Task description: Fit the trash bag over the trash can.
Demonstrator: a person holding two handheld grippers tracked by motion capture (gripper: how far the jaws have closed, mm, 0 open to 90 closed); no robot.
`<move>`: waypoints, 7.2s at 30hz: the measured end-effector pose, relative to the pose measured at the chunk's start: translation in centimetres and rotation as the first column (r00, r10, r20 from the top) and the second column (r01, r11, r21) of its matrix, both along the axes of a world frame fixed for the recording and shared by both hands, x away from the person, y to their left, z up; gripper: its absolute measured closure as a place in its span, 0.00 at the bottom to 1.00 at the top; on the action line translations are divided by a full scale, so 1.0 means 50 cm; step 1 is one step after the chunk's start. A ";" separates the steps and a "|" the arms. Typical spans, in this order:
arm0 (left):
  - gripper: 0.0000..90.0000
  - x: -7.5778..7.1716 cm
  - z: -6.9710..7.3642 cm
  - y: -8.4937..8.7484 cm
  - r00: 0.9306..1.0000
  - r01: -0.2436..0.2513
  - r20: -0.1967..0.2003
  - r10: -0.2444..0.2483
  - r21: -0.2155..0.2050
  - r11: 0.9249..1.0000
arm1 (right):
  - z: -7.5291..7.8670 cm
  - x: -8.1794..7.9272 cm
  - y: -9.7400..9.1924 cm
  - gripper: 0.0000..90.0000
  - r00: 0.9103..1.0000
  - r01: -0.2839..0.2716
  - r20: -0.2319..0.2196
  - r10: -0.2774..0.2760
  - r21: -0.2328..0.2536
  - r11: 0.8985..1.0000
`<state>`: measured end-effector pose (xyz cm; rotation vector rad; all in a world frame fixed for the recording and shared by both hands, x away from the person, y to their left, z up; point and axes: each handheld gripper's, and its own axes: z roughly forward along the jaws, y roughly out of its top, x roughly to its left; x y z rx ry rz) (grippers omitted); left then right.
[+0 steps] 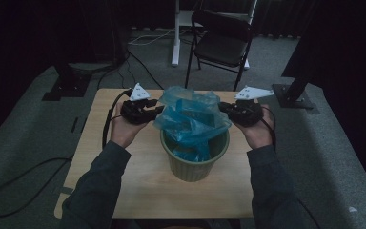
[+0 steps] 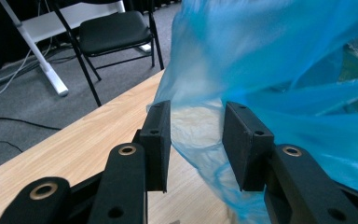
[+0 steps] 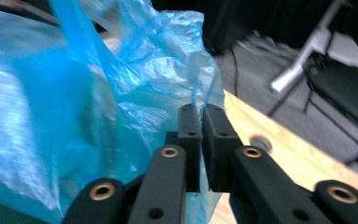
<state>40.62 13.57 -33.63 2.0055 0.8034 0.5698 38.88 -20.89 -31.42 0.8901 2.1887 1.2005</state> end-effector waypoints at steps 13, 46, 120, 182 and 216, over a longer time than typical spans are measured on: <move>0.68 0.045 -0.029 -0.009 0.997 -0.049 -0.056 0.047 -0.037 0.998 | -0.075 0.045 -0.043 1.00 0.985 0.095 -0.143 -0.095 -0.005 0.995; 1.00 0.175 -0.122 -0.023 0.957 -0.142 -0.266 0.117 -0.075 0.987 | -0.125 0.084 -0.077 1.00 0.956 0.124 -0.271 -0.113 0.024 0.992; 0.99 -0.030 -0.067 0.043 0.981 0.115 -0.132 -0.143 -0.198 0.973 | -0.080 -0.056 -0.055 0.98 0.972 -0.146 -0.176 0.158 0.081 0.986; 1.00 -0.152 -0.127 0.046 0.975 0.159 -0.130 -0.183 -0.173 0.972 | -0.133 -0.197 -0.049 1.00 0.943 -0.256 -0.185 0.276 0.128 0.958; 0.73 -0.167 -0.165 0.100 0.982 0.083 -0.150 -0.111 -0.182 0.980 | -0.132 -0.207 -0.067 0.80 0.931 -0.287 -0.195 0.307 0.126 0.950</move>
